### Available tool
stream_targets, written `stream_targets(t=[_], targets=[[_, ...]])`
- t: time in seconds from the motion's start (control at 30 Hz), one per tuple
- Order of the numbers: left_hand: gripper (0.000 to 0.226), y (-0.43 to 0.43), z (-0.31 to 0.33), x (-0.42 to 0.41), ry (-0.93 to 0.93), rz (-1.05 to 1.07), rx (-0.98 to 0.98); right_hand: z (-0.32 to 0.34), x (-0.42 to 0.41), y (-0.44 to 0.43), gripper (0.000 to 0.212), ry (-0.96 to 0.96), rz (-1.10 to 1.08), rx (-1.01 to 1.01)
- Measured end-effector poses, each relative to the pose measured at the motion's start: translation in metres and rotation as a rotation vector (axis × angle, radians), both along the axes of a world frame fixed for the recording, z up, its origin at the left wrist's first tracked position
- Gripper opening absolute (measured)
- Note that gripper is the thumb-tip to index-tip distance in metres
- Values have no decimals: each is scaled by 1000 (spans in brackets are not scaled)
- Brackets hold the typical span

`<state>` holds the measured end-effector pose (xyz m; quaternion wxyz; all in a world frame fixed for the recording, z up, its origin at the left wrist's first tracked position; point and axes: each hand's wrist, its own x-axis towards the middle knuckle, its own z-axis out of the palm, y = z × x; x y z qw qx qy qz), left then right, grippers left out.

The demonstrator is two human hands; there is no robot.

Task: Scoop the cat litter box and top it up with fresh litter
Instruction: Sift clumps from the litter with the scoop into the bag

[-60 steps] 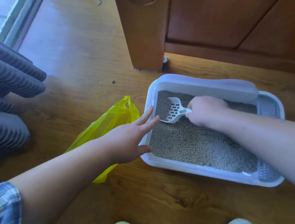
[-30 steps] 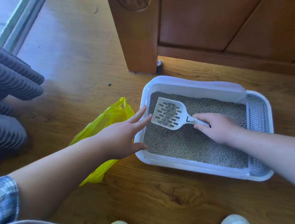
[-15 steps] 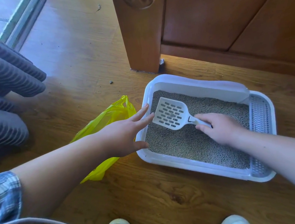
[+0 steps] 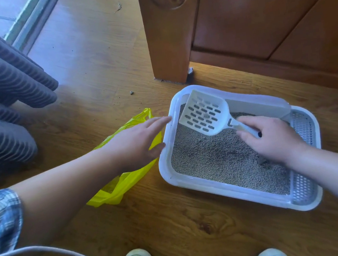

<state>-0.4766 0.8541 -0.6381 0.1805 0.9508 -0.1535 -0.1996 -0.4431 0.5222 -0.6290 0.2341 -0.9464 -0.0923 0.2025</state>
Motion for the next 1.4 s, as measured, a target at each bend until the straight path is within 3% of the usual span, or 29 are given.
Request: stream_targets(t=[0.1, 0.27, 0.5, 0.7, 0.83, 0.97, 1.03, 1.3, 1.4], targets=[[61, 15, -3, 4, -16, 83, 149, 13, 1, 22, 29, -84, 82, 13], [62, 55, -13, -22, 134, 53, 299, 13, 6, 84, 38, -207, 311, -11], [45, 126, -21, -72, 326, 44, 472, -16, 12, 170, 29, -524, 650, -162], [46, 146, -15, -104, 425, 103, 447, -30, 8, 203, 40, -633, 773, -269], [51, 136, -9, -102, 365, 104, 409, -22, 11, 202, 33, -544, 695, -209], [55, 104, -1, -75, 199, 37, 351, 7, 27, 179, 34, -244, 377, -41], [54, 78, 2, -55, 116, 30, 315, 25, 40, 153, 32, -184, 225, -15], [48, -38, 0, 4, -237, -74, 38, 90, 52, 12, 19, 50, 31, -306], [48, -71, -12, 13, -264, -176, 109, 92, 42, -34, 20, 181, 73, -557]])
